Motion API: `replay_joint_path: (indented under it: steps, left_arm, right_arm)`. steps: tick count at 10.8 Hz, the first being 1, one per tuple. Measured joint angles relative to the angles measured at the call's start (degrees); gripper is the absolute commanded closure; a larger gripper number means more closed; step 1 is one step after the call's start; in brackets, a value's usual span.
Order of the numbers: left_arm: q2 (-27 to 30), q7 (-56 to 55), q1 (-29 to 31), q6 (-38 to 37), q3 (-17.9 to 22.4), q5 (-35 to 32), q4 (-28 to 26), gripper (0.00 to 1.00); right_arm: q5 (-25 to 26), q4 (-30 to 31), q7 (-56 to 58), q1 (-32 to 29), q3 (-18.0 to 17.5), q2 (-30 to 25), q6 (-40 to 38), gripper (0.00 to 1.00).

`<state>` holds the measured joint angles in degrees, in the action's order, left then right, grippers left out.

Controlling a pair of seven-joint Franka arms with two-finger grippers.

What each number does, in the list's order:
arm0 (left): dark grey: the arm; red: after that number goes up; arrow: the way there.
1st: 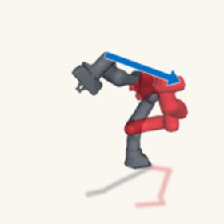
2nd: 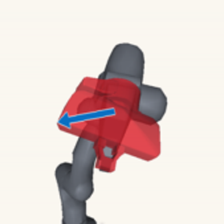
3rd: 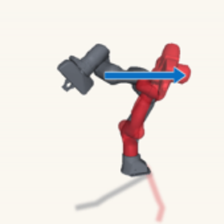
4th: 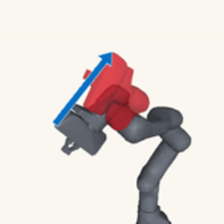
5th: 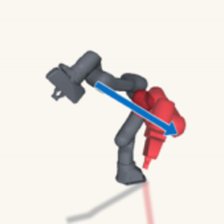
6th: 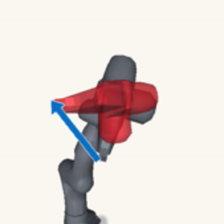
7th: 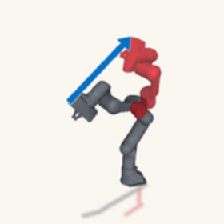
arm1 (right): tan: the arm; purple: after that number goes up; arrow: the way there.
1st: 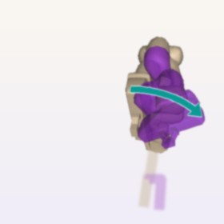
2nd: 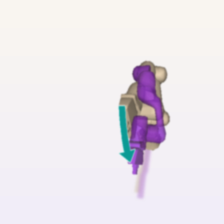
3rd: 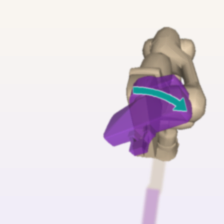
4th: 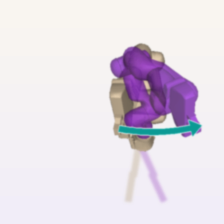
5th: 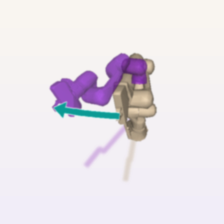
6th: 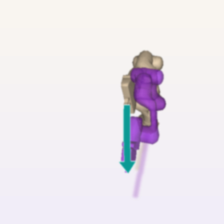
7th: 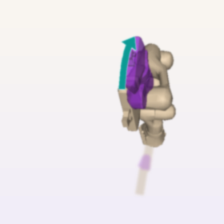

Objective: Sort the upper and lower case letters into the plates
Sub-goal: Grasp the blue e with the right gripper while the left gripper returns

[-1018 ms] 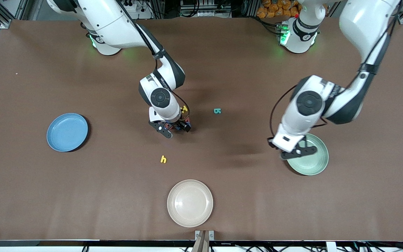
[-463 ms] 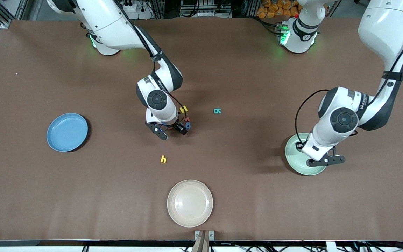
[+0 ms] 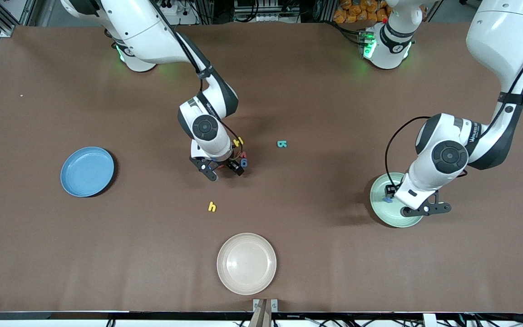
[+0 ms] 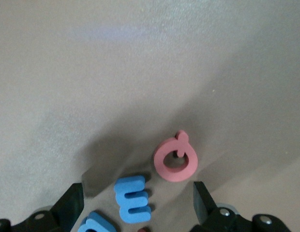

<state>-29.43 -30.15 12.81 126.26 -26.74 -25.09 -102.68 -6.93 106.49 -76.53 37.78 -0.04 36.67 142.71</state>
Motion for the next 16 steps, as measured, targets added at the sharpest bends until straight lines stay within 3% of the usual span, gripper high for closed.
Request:
replay_joint_path:
  steps: [1,2,4,6,13,16]
  left_arm:
    - [0.11,0.0,-0.51,0.04,-0.68,0.98,0.08,0.0]
    - [0.24,-0.44,-1.03,0.04,-1.93,2.92,0.11,0.0]
    - [0.37,-6.84,-2.83,-0.06,-4.65,5.44,0.08,0.0]
    - [0.38,-21.03,-6.11,-0.3,-6.75,5.82,-0.02,0.0]
    - [-1.41,-72.95,-19.22,-0.54,-8.21,8.12,-2.58,0.0]
    - [-3.93,-89.35,-21.47,3.57,-8.76,7.83,-2.67,0.0]
  right_arm:
    - [0.0,0.03,-0.17,0.16,0.0,0.0,0.05,0.66]
    - [0.0,0.06,-0.3,0.18,0.01,0.01,0.13,1.0]
    - [0.02,0.19,-0.42,0.18,0.03,0.02,1.3,1.0]
    - [0.02,0.18,-0.53,0.18,0.04,-0.29,1.83,1.0]
    - [0.11,0.1,1.42,-0.35,0.69,-0.9,1.38,1.0]
    - [0.14,-0.61,12.61,-6.33,1.85,-5.63,-7.03,1.0]
